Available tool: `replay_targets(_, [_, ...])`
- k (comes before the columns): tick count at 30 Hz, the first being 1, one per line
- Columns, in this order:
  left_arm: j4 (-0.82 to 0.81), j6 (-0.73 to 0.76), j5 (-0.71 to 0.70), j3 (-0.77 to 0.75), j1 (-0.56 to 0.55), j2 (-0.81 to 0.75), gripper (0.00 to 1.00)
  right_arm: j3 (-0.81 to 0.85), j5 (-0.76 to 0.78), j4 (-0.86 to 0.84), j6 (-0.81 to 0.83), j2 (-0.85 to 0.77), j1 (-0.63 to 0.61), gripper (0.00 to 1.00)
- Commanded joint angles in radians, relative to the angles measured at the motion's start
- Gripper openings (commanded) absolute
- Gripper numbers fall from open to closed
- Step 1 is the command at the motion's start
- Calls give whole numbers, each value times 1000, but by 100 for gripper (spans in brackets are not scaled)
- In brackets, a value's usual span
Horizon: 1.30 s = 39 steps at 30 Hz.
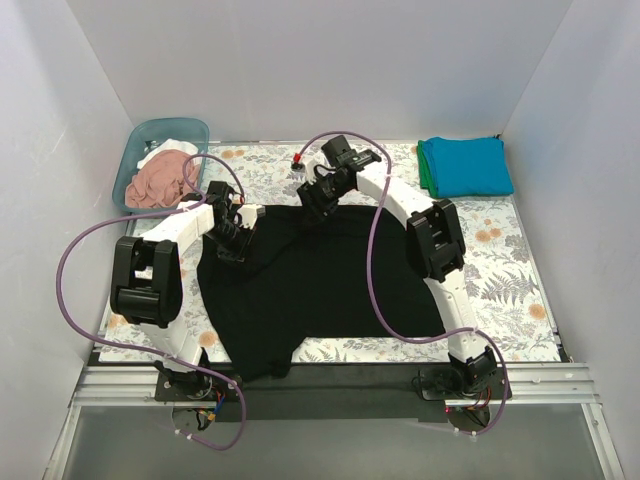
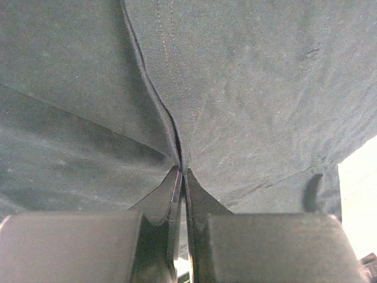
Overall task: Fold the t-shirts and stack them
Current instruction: Fold the tshirt
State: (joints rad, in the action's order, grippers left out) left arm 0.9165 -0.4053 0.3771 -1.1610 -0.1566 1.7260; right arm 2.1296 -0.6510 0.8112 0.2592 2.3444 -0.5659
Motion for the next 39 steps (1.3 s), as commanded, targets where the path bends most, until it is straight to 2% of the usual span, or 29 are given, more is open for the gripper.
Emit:
replay_targets(1, [5,-7,31,-31,-3,-49,0,16,5,-121,-69,-1,-14,61])
replay_targets(5, [7,-6,34,-32,-3,-43,0,-11,14,-214,-130,27,-31,68])
replay_targets(8, [10,-6,37,-34,-3,-42,0,-19,16,-277,-153,48,-40,68])
replay_targets(14, [7,-7,36,-46,-3,-34,0,6,24,-297,-163,121,-60,67])
replay_targets(20, [4,-6,26,-45,-3,-36,0,-16,8,-297,-161,133,-72,63])
replay_targets(26, [15,3,2,-71,0,-43,0,-46,-25,-296,-160,104,-72,41])
replay_targets(39, [36,6,11,-100,12,-36,0,-56,-55,-300,-169,49,-72,43])
